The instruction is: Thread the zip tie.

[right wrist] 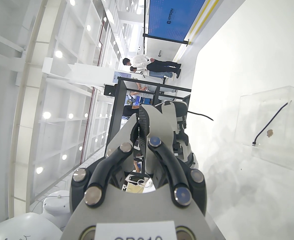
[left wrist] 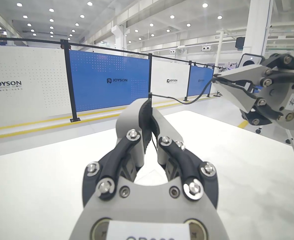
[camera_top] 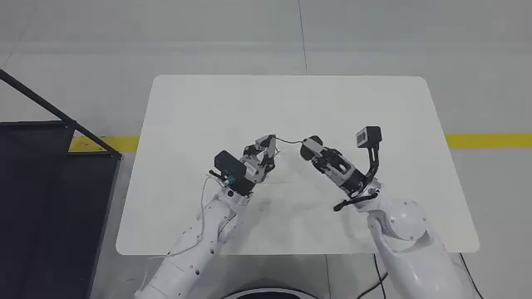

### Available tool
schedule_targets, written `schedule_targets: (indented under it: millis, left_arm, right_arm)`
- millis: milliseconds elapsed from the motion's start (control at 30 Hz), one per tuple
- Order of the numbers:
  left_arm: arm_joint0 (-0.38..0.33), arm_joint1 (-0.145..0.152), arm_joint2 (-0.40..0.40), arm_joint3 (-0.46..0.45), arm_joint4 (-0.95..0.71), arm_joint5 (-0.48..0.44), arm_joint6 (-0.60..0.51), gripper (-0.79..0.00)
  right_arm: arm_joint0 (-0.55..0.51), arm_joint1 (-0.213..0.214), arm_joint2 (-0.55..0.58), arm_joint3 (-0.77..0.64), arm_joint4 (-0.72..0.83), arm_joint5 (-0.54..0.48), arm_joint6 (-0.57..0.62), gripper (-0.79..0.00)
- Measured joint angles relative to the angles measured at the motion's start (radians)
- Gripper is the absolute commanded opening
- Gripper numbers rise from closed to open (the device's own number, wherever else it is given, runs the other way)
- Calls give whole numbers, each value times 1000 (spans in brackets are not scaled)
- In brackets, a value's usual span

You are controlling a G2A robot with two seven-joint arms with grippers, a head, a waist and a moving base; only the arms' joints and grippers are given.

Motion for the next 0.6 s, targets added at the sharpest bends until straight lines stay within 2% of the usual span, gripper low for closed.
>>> schedule_targets:
  millis: [600]
  left_arm:
    - [-5,-4,4,15,31,19,-2,-785]
  right_arm:
    - [-8,0,4,9,47,-48,25,-785]
